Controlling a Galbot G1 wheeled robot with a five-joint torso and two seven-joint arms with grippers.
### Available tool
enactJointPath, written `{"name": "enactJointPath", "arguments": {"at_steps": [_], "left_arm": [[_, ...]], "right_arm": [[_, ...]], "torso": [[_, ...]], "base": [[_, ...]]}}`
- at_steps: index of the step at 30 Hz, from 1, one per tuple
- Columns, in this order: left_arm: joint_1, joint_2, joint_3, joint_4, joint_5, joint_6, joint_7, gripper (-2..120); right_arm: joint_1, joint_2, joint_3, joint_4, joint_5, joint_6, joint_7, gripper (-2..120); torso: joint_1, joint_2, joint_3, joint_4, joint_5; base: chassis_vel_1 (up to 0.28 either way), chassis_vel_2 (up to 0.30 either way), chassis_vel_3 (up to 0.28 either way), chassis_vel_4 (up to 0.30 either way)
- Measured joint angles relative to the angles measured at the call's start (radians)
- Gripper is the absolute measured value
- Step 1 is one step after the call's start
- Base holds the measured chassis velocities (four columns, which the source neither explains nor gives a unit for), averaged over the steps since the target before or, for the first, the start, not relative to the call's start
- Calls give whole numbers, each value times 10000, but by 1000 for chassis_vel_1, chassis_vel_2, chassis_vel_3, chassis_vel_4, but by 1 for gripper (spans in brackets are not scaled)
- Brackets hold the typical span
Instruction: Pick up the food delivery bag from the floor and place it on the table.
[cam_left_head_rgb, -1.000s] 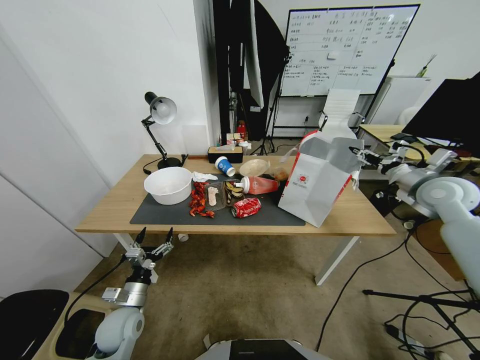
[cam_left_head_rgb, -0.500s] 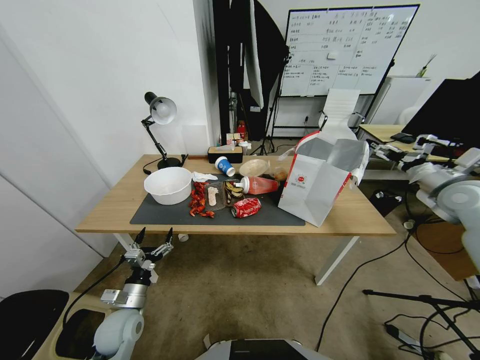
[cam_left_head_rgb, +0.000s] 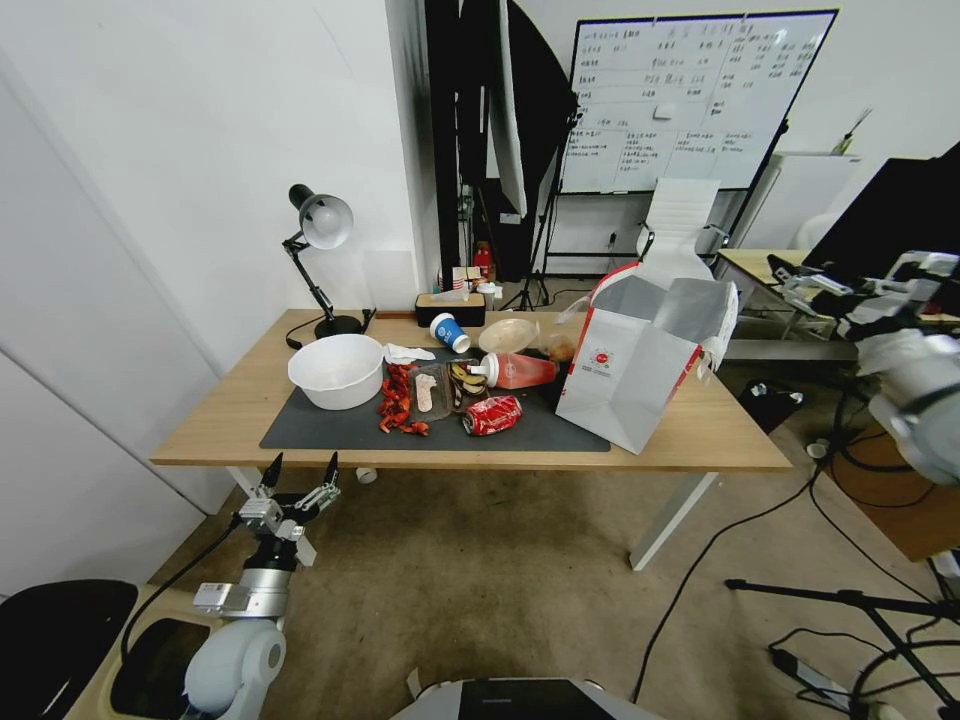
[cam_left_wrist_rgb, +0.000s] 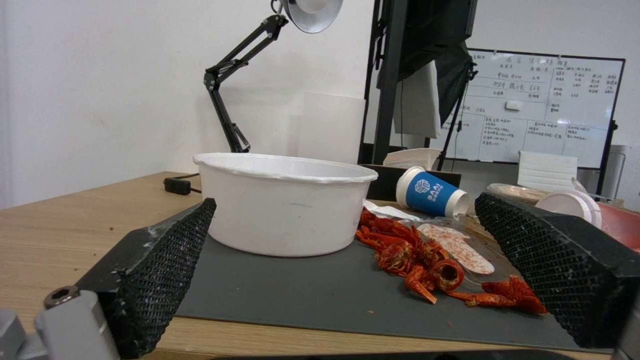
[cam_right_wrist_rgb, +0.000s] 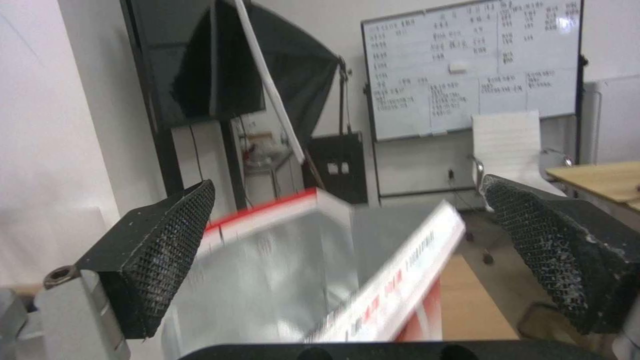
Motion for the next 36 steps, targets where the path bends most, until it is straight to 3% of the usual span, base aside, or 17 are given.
{"name": "enactJointPath", "arguments": {"at_steps": [12,20,23,31,36], "left_arm": [[-29,-31,-9,103,-119,-144,-53,100],[-11,-58,14,162,-156,-310,-82,100],[0,-25,-25,162,-237,-342,-87,100],[-13,9,-15,304,-278,-488,-89,100],[-6,32,-10,337,-234,-503,-63,100]], "right_arm": [[-1555,2132,-362,2202,-1545,-619,120,100],[-2265,3385,-1261,2438,-2649,-458,-455,100],[-2471,3643,-1490,2324,-3146,-218,-784,100],[-2825,4075,-2795,159,-5014,2144,-2301,100],[-2826,4318,-3280,-570,-5532,2924,-3037,100]], "torso": [[0,0,0,-1,-6],[0,0,0,-1,-3],[0,0,0,1,-7],[1,-1,1,1,-2],[1,-1,1,0,-2]], "base": [[0,0,0,0],[0,0,0,0],[0,0,0,0],[0,0,0,0],[0,0,0,0]]}}
